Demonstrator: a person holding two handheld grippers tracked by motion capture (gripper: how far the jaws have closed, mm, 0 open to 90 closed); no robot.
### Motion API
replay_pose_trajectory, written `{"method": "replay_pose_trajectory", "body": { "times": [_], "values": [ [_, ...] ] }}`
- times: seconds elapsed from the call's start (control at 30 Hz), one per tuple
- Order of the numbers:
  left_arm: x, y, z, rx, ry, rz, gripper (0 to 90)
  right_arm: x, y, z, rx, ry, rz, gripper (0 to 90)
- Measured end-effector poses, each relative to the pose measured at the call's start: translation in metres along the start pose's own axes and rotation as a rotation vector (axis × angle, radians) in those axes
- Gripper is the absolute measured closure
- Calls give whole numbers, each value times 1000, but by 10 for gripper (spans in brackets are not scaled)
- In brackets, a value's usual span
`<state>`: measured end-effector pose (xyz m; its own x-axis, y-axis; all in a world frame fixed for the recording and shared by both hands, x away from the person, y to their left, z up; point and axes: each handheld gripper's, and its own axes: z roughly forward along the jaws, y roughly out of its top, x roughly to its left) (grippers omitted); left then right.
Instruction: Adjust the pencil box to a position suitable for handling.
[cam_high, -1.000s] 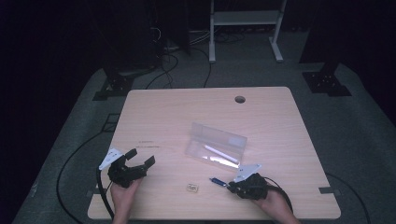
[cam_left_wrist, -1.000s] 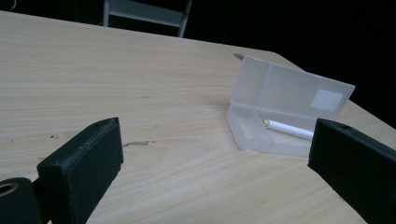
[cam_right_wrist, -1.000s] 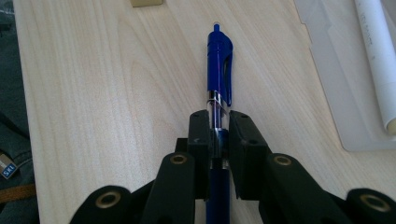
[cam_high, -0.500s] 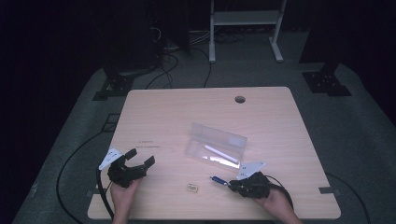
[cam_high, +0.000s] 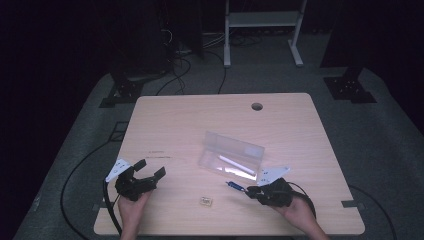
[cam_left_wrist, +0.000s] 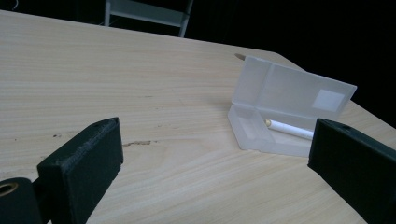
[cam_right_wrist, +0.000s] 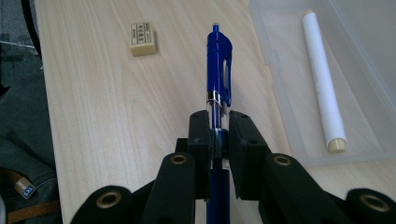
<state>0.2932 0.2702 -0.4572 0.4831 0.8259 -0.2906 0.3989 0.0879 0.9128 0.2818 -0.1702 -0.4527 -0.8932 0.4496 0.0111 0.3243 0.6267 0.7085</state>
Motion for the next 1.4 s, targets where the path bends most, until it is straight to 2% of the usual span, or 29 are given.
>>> {"method": "replay_pose_trajectory", "body": {
  "times": [0.2, 0.43, 0.93, 1.4],
  "values": [
    [0, 0, 1, 3, 0, 1, 21, -3, 10, -6, -7, -8, -8, 792],
    [0, 0, 1, 2, 1, 1, 21, -12, 21, -11, -20, -9, 9, 792],
    [0, 0, 0, -2, 0, -1, 21, -23, 47, -16, -33, -11, 2, 792],
    [1, 1, -1, -4, 1, 0, 21, -29, 62, -17, -24, -16, -2, 792]
  ]
}}
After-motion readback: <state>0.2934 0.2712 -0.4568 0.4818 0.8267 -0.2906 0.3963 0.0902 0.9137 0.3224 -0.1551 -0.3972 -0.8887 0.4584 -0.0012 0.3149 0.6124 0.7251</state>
